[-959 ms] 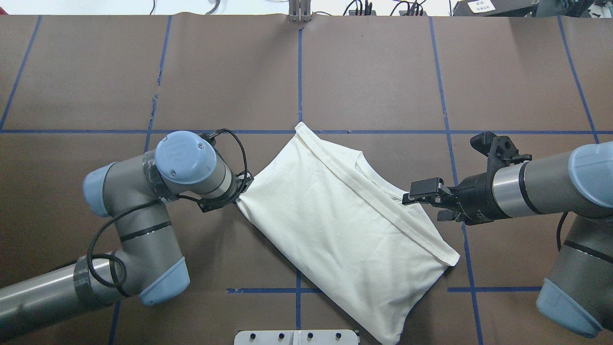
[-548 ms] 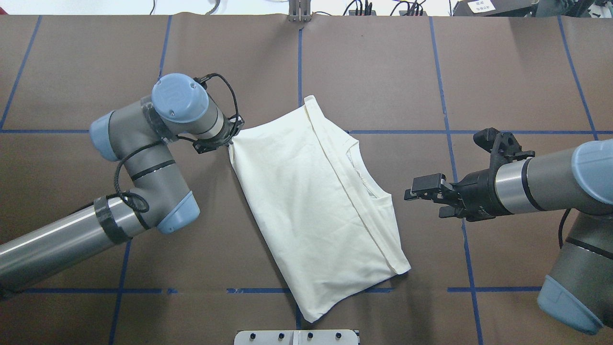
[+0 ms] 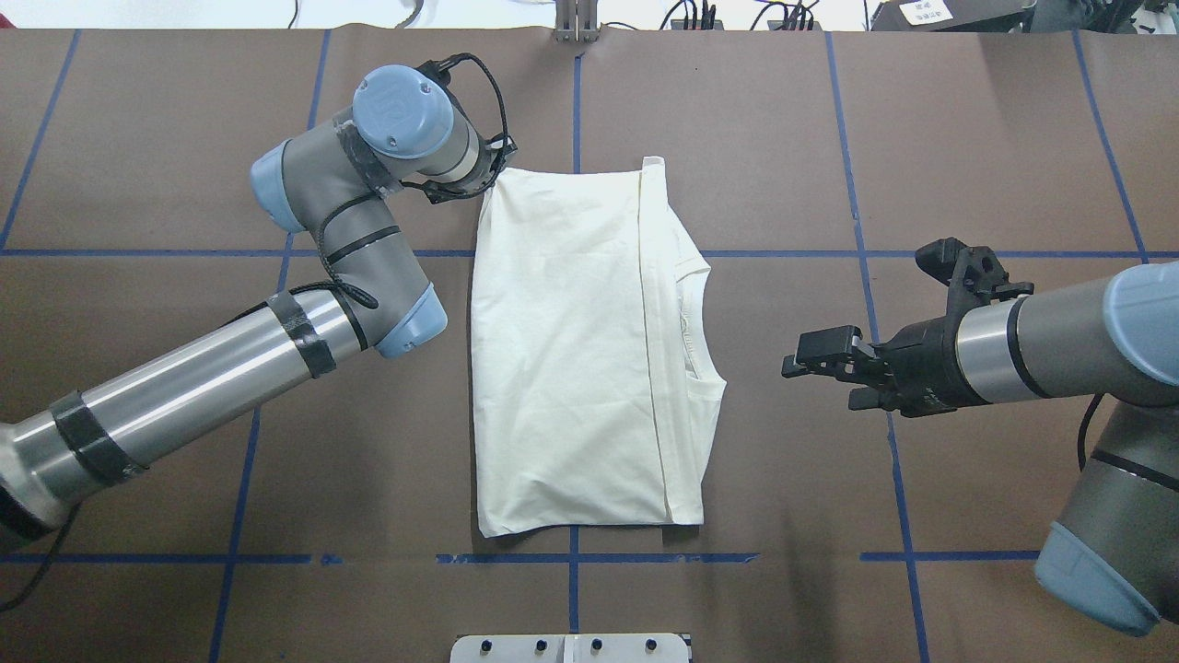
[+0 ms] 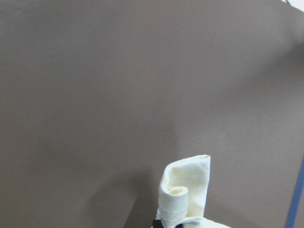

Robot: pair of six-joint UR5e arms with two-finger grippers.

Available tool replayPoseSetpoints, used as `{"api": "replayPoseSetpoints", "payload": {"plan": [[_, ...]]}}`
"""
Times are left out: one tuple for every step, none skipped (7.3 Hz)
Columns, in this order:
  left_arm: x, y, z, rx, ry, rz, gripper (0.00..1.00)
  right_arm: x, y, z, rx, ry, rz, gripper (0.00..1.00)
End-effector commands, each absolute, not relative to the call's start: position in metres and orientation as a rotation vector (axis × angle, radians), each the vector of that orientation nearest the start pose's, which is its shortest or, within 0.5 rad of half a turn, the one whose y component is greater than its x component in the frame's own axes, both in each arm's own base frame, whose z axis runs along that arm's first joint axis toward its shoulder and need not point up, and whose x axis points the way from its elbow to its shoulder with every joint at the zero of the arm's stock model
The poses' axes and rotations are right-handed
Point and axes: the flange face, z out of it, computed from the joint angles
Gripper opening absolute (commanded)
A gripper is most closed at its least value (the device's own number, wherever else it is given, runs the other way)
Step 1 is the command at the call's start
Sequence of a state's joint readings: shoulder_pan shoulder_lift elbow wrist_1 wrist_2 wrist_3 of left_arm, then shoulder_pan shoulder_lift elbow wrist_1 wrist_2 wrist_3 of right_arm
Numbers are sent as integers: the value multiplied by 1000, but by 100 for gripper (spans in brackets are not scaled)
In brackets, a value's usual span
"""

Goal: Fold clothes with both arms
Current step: 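Drag the shirt corner away from the robot with the left gripper to straighten it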

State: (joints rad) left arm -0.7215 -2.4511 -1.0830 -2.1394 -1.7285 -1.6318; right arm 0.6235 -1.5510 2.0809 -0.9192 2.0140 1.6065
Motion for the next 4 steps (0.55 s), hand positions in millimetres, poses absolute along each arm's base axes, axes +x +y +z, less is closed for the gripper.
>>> {"api": "replayPoseSetpoints", "payload": {"plan": [[540, -645, 255, 224, 1002, -635, 0, -328, -348, 334, -37, -1220, 317, 100], [541, -647, 258, 225, 997, -638, 0, -329, -348, 334, -38, -1220, 315, 100], [541, -648, 261, 230, 992, -643, 0, -330, -349, 336, -40, -1216, 317, 100], [539, -650, 262, 241, 988, -649, 0, -332, -351, 337, -36, -1213, 322, 100]]}}
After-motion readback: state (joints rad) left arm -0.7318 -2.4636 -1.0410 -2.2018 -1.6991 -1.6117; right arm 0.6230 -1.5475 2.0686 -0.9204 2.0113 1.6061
